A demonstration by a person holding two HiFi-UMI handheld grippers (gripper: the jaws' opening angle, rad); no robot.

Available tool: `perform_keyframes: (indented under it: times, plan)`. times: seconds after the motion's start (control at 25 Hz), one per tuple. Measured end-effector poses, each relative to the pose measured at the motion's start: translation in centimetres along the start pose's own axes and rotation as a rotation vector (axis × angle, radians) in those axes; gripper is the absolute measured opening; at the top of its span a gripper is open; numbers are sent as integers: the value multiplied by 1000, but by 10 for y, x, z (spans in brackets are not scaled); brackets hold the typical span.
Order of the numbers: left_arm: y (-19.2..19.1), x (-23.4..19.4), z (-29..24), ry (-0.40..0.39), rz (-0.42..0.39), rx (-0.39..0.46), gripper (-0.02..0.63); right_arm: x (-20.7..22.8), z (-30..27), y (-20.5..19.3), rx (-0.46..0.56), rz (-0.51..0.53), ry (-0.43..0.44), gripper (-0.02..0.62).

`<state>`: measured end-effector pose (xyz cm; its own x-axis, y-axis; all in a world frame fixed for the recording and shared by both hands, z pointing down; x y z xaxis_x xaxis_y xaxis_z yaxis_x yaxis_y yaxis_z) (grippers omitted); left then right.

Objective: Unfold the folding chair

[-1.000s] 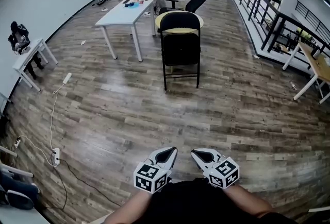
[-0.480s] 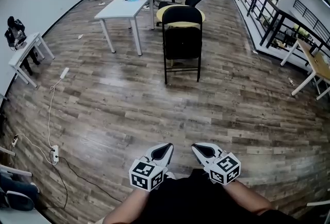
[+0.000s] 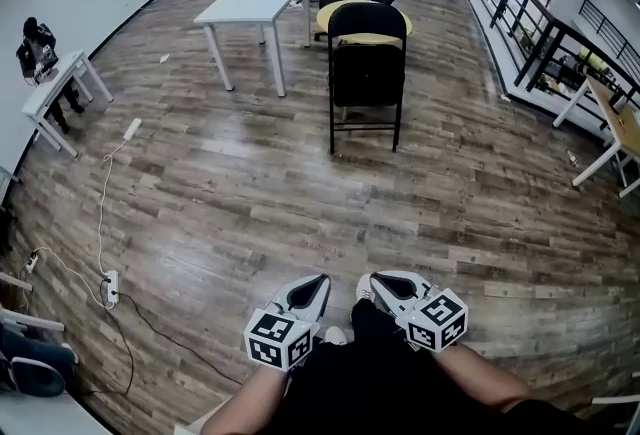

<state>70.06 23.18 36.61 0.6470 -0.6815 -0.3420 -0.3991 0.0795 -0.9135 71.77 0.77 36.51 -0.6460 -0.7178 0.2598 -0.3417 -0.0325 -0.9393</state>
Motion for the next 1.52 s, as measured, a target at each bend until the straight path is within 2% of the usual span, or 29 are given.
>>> perform_keyframes:
  times: [0.2, 0.48, 0.56, 0.72, 0.8, 0.92, 1.12, 1.24, 1.44, 1.52]
  plan:
    - [-5, -7, -2, 22, 13, -6, 8, 4, -15, -1, -17, 16, 46, 8]
    - [6, -33, -27, 49, 50, -11, 8, 34, -46, 0, -34, -25, 58, 8]
    - [10, -43, -42, 48, 51, -21, 8, 48, -55, 3, -30, -40, 66, 8]
    - [15, -54, -81, 13, -30, -99, 9, 81, -73, 1, -36, -111, 51, 8]
    - [22, -62, -104, -2, -11, -121, 8, 100, -84, 2, -38, -142, 38, 8]
    - [43, -77, -140, -11, 14, -127, 8, 130, -100, 12, -22, -165, 29, 8]
    - [84, -96, -190, -15, -28, -119, 8, 175, -120, 43, 19, -177, 31, 8]
    - [94, -103, -215, -14, 1, -110, 8, 202, -129, 57, 41, -170, 29, 8]
    - [98, -117, -245, 1, 134, -93, 8, 245, -139, 64, 65, -213, 13, 8]
    - [102, -124, -250, 30, 137, -96, 8, 256, -143, 67, 73, -222, 8, 8]
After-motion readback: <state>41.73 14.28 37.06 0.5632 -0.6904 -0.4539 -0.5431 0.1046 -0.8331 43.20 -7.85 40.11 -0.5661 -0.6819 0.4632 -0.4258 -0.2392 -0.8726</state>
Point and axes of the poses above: the fingertips, and each gripper's own axes: z backward along the fingers, x to its right, y out of its top, the point moved 10 cm from there along z, backward along the fingers, and after that the axes turned 9 degrees about x, right-handed, at the moved point
